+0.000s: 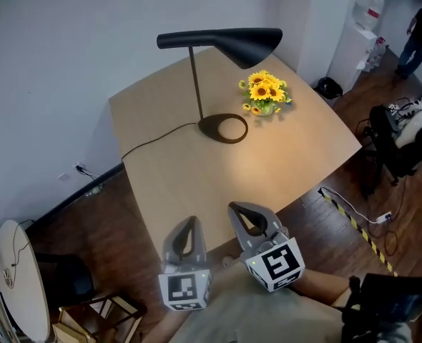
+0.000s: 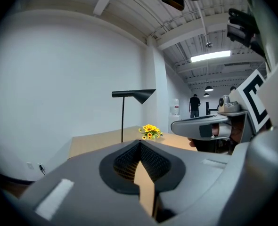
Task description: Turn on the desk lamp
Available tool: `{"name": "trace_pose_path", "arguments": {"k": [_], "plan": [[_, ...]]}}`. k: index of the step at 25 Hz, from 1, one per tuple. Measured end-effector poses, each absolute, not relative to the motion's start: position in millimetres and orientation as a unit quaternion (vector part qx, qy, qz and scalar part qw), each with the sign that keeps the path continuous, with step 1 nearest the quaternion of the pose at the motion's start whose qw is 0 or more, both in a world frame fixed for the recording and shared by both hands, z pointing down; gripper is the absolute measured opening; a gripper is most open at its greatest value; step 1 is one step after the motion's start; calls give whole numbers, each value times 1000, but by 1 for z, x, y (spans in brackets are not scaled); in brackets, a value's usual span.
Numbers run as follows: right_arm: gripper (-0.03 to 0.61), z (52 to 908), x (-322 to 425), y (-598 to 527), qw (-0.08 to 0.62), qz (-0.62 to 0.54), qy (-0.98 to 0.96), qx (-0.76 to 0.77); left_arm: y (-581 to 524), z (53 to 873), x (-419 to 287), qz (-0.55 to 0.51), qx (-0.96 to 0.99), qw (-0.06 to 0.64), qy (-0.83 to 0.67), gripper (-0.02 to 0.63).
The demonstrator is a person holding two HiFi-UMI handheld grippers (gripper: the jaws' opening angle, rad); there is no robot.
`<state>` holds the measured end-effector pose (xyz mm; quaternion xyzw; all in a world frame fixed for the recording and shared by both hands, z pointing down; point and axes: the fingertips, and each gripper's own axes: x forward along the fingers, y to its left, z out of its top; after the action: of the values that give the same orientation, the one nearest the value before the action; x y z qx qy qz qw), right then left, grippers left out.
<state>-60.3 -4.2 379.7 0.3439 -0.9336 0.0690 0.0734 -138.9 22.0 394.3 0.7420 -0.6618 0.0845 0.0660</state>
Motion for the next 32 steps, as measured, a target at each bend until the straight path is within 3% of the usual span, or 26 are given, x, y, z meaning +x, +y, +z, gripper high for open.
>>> {"name": "trace_pose_path", "arguments": {"k": [11, 23, 32], "plan": [[-2, 363, -12, 5, 36, 60, -940, 333, 35, 392, -87, 110, 736, 85, -663, -2], [-2, 370, 50, 31, 41, 73, -953, 292, 63, 384, -17, 107, 714, 98, -686, -2], [0, 381, 65, 45, 49, 79, -954, 284, 81, 399, -10, 131, 699, 112, -694, -2]]}}
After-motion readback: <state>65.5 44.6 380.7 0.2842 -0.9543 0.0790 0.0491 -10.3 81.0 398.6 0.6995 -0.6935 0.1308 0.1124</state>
